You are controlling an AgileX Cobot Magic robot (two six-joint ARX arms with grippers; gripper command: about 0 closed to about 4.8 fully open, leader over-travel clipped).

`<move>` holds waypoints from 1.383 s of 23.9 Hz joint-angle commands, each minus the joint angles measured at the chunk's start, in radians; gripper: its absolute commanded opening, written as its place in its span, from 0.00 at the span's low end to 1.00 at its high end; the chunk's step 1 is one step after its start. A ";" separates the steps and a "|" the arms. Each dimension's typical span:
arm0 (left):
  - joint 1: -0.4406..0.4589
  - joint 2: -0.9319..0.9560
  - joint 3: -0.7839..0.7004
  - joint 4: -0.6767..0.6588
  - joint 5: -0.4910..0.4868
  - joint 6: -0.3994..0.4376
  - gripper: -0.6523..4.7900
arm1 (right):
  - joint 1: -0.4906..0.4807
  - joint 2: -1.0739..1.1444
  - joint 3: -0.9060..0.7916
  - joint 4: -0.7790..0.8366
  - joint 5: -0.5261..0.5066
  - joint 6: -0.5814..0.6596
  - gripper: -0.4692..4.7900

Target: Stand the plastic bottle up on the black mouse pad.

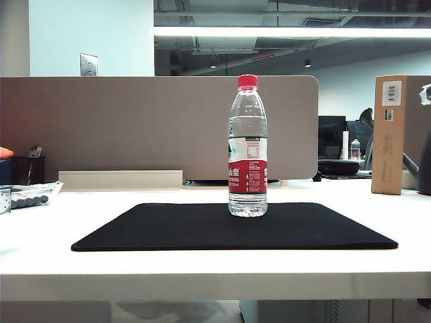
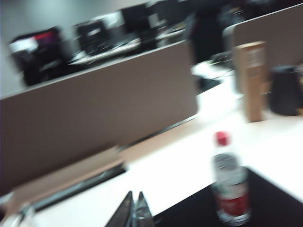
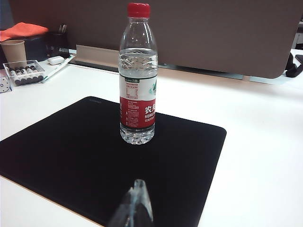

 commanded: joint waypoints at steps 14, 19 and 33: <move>0.695 -0.327 -0.697 0.431 0.452 -0.288 0.11 | 0.000 0.000 -0.004 0.014 0.000 -0.002 0.08; 0.745 -0.419 -0.787 0.430 0.457 -0.322 0.11 | 0.000 0.000 -0.004 0.014 0.000 -0.002 0.08; 0.758 -0.615 -0.949 0.354 0.422 -0.332 0.11 | 0.000 0.000 -0.004 0.014 0.000 -0.002 0.08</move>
